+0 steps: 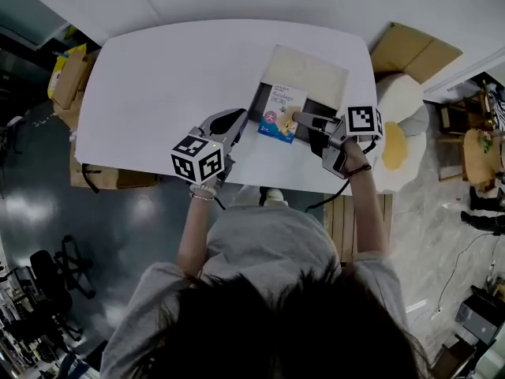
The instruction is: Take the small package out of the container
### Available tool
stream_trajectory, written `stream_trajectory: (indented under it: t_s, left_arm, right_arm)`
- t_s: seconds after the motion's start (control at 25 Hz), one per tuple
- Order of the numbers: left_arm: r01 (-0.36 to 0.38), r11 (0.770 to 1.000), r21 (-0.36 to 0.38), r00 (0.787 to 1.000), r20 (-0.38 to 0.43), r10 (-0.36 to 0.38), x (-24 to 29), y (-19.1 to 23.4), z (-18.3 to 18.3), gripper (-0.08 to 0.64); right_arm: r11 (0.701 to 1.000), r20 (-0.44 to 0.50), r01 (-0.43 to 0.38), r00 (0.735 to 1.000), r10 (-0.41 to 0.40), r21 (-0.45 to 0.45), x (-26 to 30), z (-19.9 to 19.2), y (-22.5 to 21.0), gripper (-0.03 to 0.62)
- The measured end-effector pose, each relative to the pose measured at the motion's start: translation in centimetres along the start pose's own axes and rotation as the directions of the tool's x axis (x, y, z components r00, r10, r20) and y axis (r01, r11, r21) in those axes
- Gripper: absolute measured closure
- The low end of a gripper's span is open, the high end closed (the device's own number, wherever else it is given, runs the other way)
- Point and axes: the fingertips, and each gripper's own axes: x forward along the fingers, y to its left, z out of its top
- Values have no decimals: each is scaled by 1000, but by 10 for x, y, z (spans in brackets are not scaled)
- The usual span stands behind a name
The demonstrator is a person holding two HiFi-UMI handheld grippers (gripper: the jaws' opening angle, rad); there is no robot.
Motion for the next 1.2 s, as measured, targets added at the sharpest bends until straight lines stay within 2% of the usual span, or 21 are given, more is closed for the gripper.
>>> stream_trajectory:
  t_s: [0.16,0.44,0.72,0.88,1.04,1.2]
  left_arm:
    - [-11,1000,13,1000,24,11,-5,-3,9,570]
    - [-22,999,44,997,68,19,-13,-10,26,569]
    - [-42,996,75,994,102,34,-21,-14,37,569]
    - [-54,994,91,992,120,43,-26,-22,43,569]
    - [-72,991,110,988,145,56,-33,-29,51,569]
    - [-90,987,130,982,177,67,-37,-37,63,569]
  right_arm:
    - [997,34,-27,999,29,-70,-3,4,16,495]
    - [975,73,-16,997,33,-222,-5,6,34,495]
    - [957,114,-12,992,47,-290,-11,9,46,495]
    - [930,158,-4,985,66,-367,-23,14,55,495]
    - [901,208,-36,968,139,-432,-36,18,71,495]
    - [857,255,-22,950,178,-515,-51,24,85,495]
